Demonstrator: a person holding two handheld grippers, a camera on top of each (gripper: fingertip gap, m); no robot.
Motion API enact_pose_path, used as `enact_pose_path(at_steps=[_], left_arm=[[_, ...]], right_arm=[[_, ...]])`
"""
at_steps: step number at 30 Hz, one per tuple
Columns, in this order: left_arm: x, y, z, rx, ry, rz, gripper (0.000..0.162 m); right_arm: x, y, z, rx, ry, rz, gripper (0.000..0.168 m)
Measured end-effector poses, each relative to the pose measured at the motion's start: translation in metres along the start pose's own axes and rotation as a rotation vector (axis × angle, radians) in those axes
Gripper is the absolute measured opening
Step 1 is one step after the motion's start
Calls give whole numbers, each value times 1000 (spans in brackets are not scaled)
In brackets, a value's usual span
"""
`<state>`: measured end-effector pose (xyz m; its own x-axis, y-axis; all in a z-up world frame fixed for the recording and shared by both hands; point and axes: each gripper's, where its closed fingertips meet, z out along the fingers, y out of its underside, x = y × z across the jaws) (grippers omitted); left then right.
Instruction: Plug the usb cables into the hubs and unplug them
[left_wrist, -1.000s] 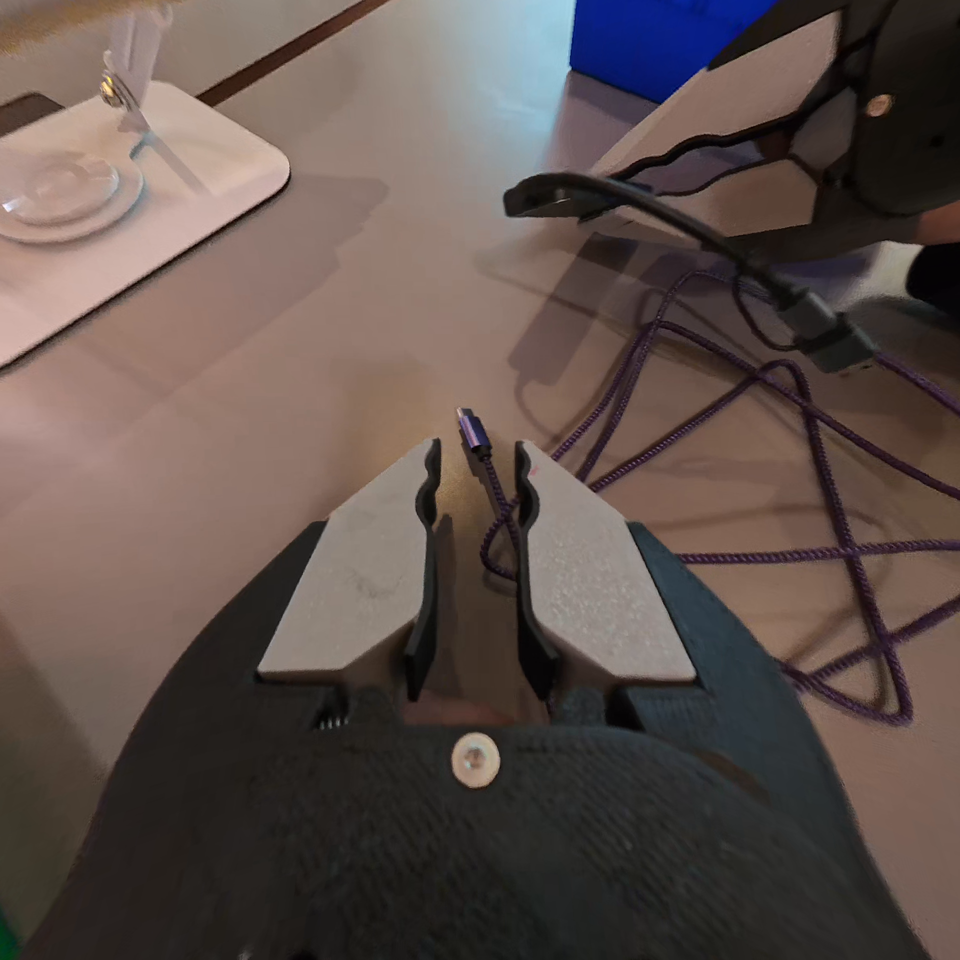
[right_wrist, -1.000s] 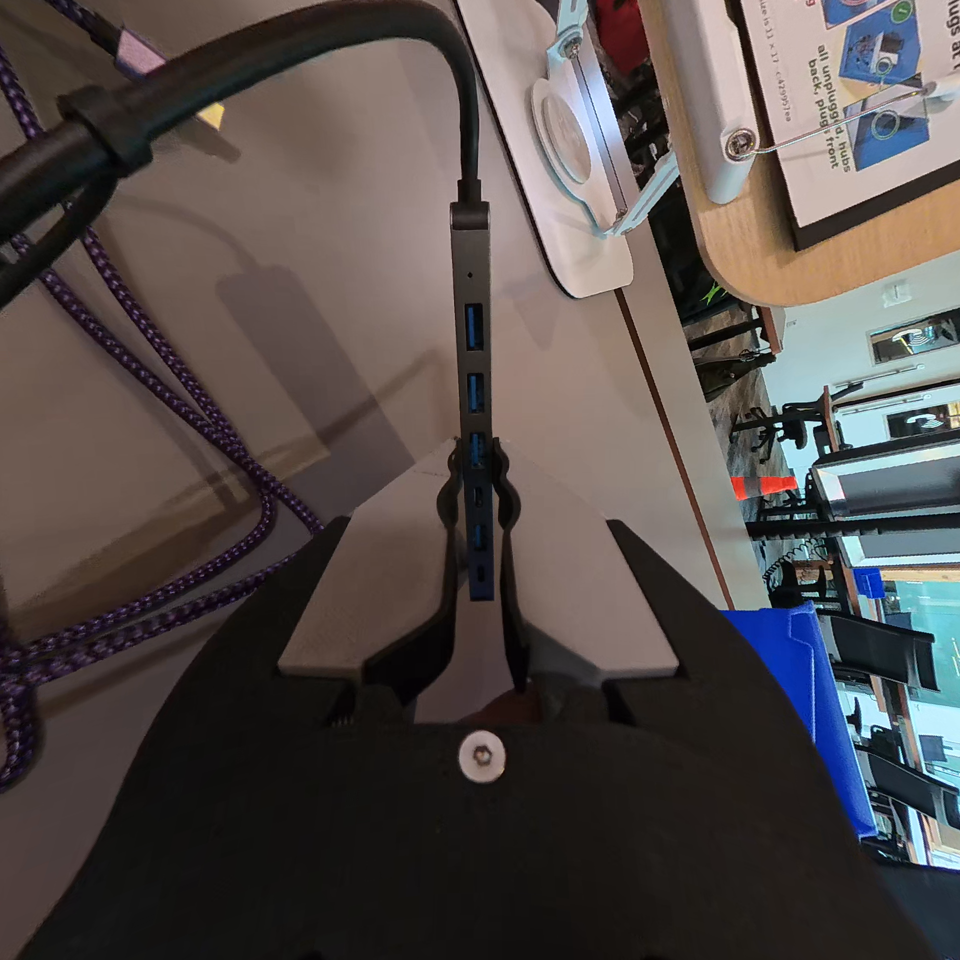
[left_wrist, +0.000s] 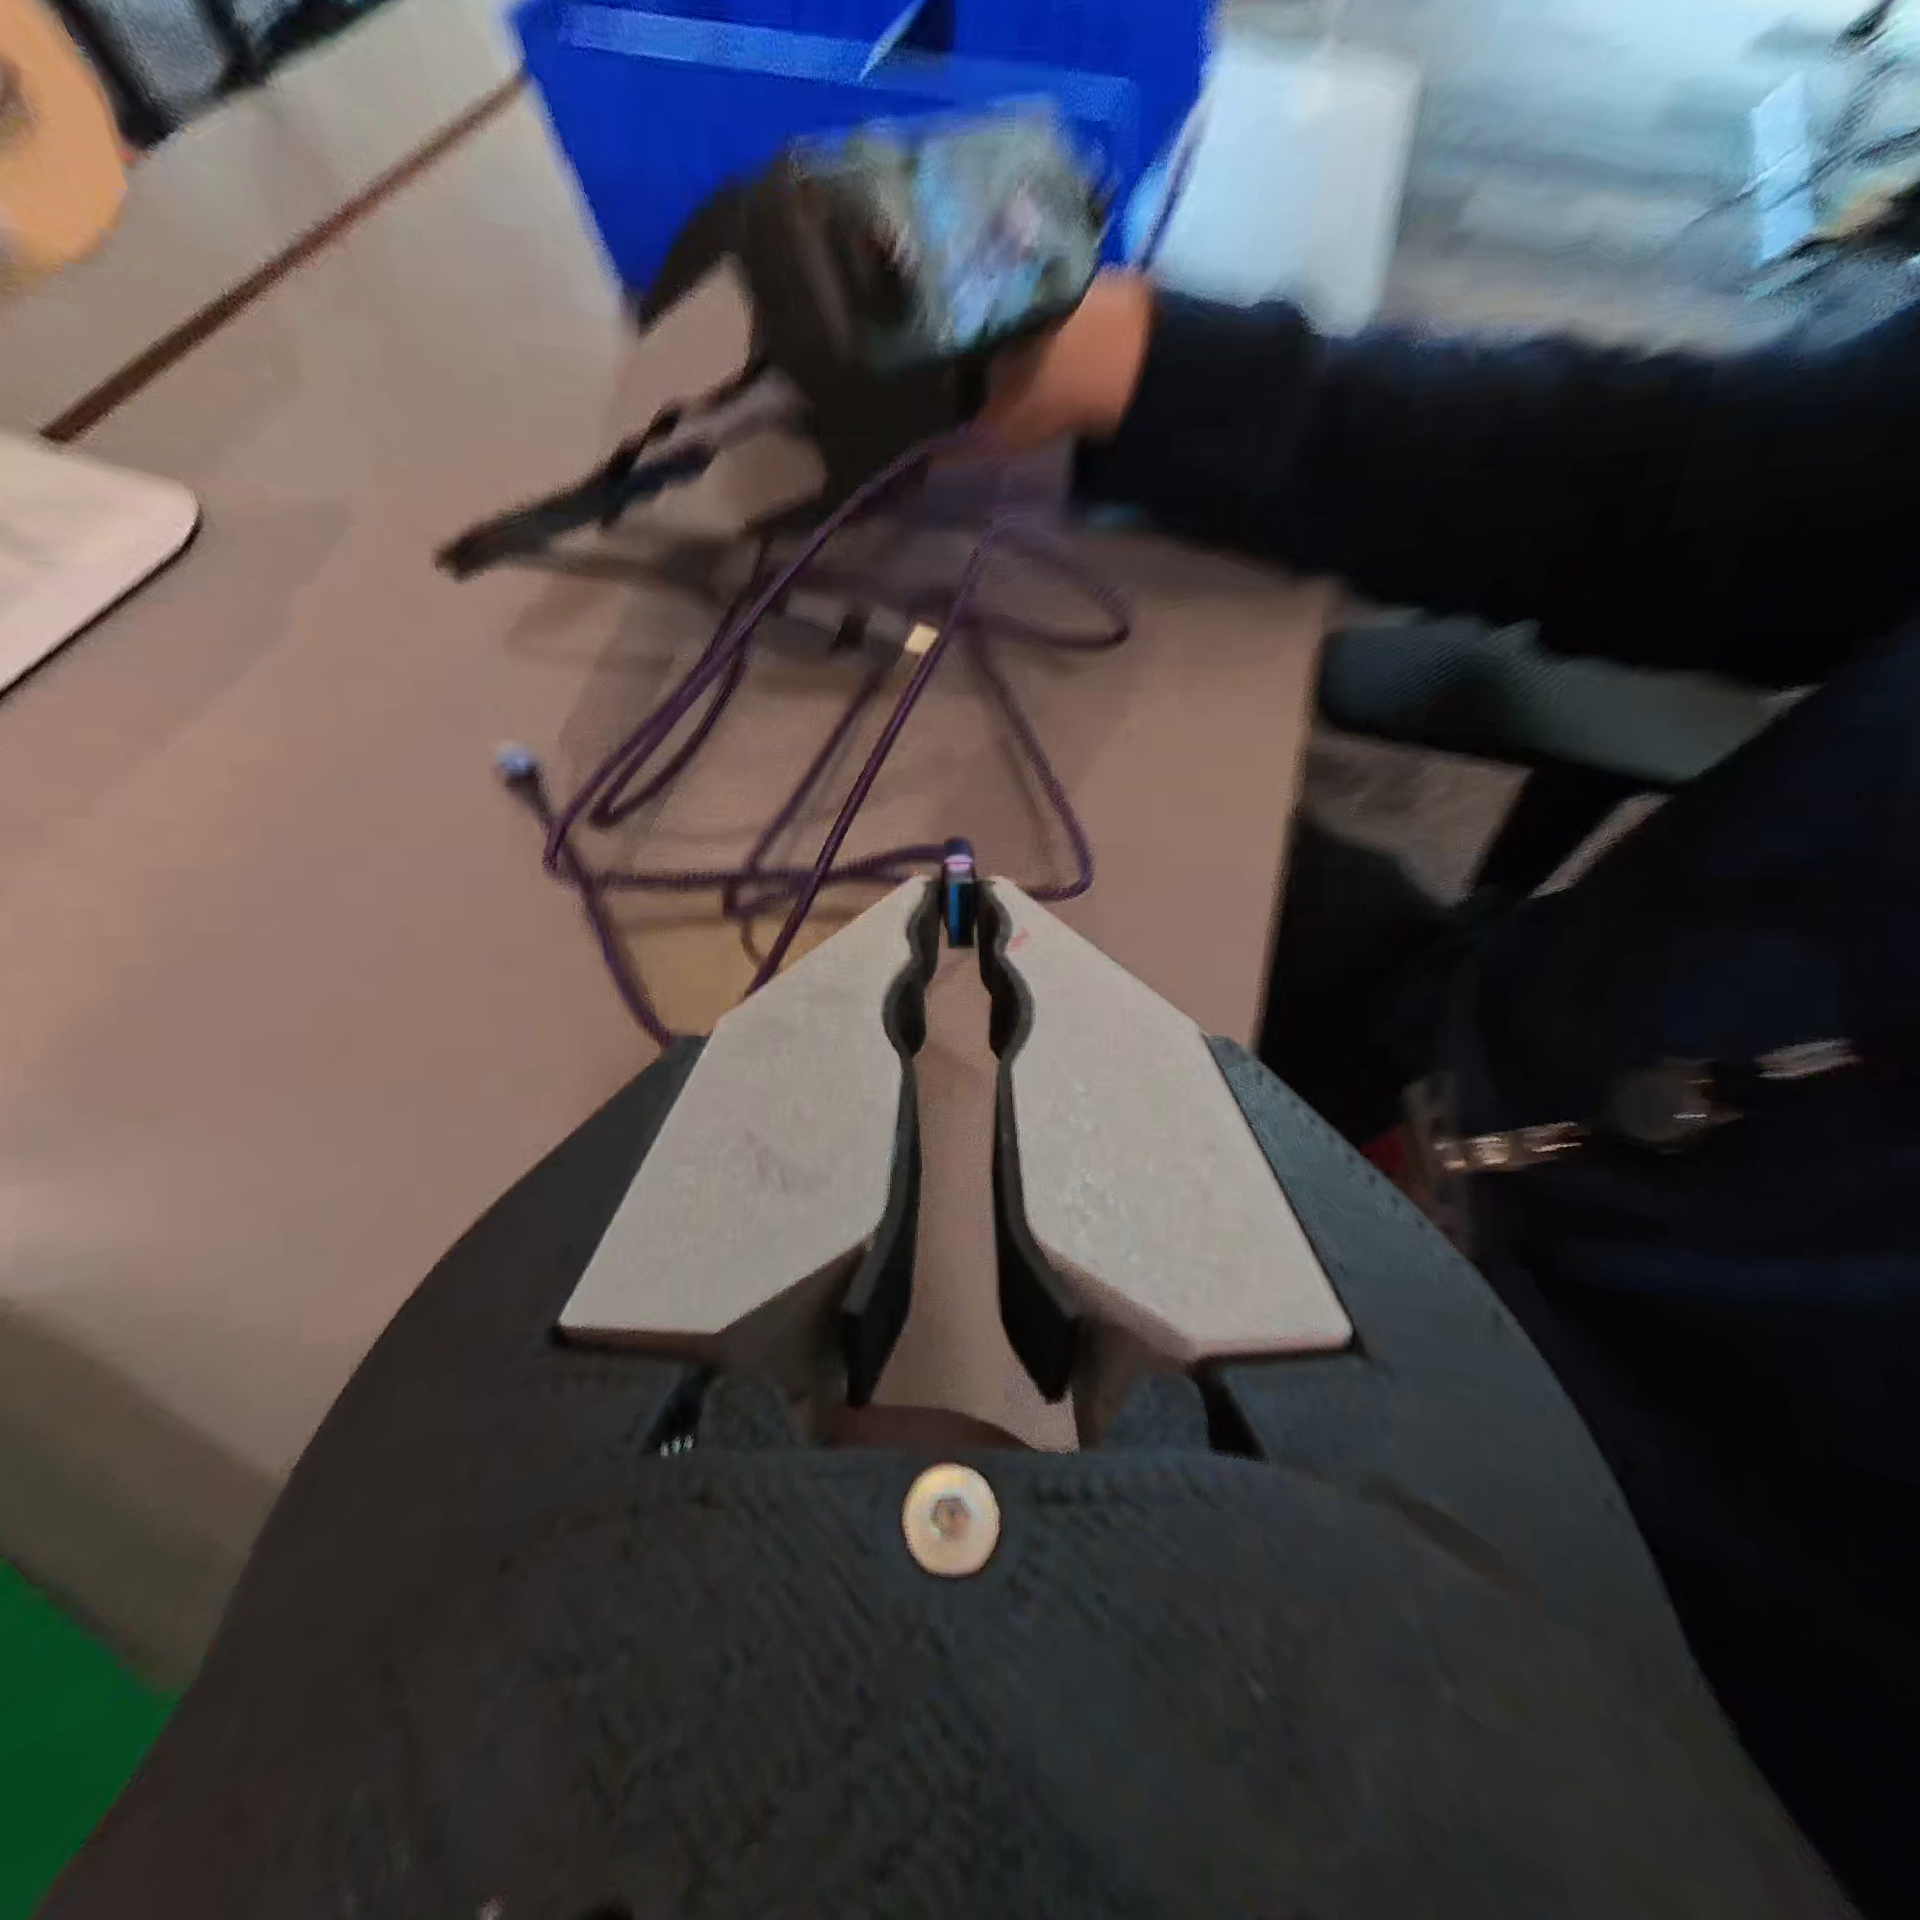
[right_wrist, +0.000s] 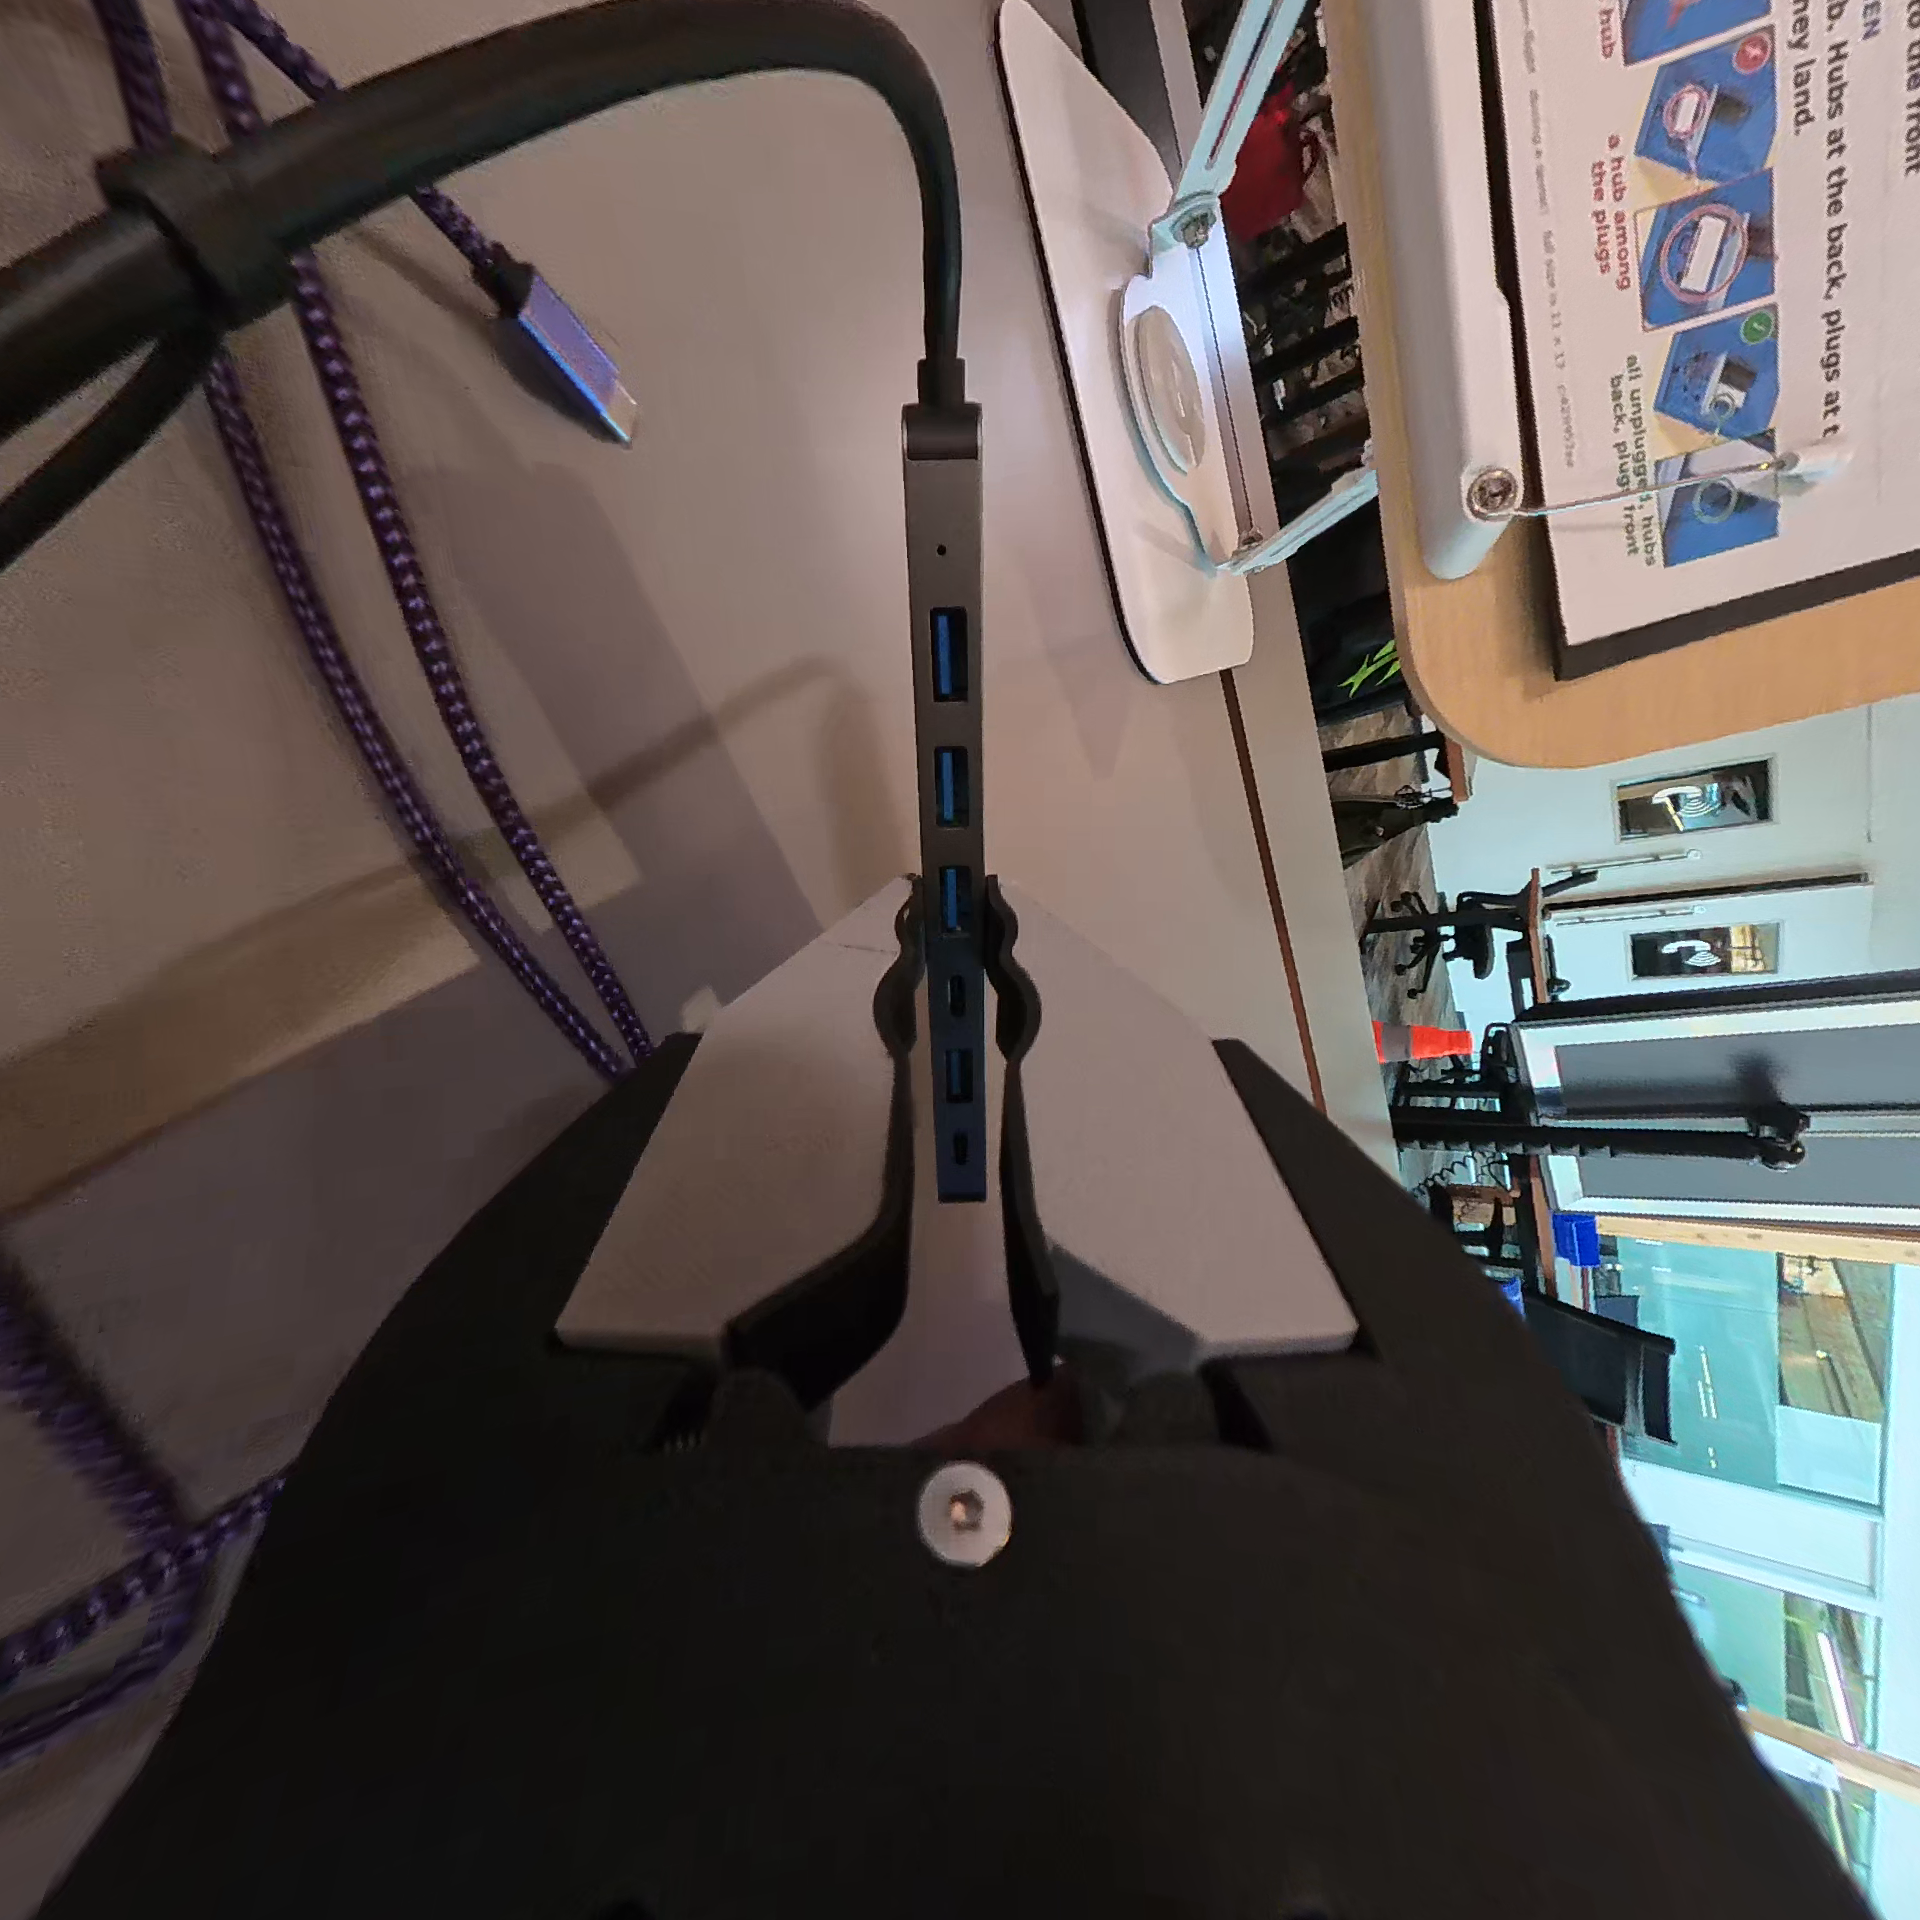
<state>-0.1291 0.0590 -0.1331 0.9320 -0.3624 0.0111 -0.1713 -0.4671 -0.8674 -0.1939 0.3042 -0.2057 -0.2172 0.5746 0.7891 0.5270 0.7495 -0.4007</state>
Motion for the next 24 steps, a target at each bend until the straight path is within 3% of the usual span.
enact_pose_path(at_steps=[2, 6, 7, 9, 11, 16, 18, 20, 24], left_arm=[[6, -32, -18, 131, 94, -24, 3], [-33, -83, -45, 390, 92, -174, 3], [-32, -93, -52, 441, 151, -220, 3], [6, -127, -83, 588, 290, -152, 3], [37, -150, -107, 636, 277, 4, 4], [43, -207, -185, 842, 364, 58, 3], [26, -211, -184, 814, 280, 72, 3], [-1, -197, -149, 664, 179, 44, 3], [-48, -104, -36, 153, 8, 13, 3]], right_arm=[[-1, -1, 0, 0, 2, -14, 8], [-1, 2, 3, -19, 9, -30, 8], [0, 3, 3, -20, 8, -25, 8], [2, 6, 2, -22, 11, -13, 7], [6, 10, 1, -25, 18, 1, 7], [11, 11, 2, -28, 28, 17, 7], [9, 10, 1, -27, 30, 6, 8], [11, 10, 1, -29, 39, 3, 8], [17, 14, 0, -37, 60, 8, 8]])
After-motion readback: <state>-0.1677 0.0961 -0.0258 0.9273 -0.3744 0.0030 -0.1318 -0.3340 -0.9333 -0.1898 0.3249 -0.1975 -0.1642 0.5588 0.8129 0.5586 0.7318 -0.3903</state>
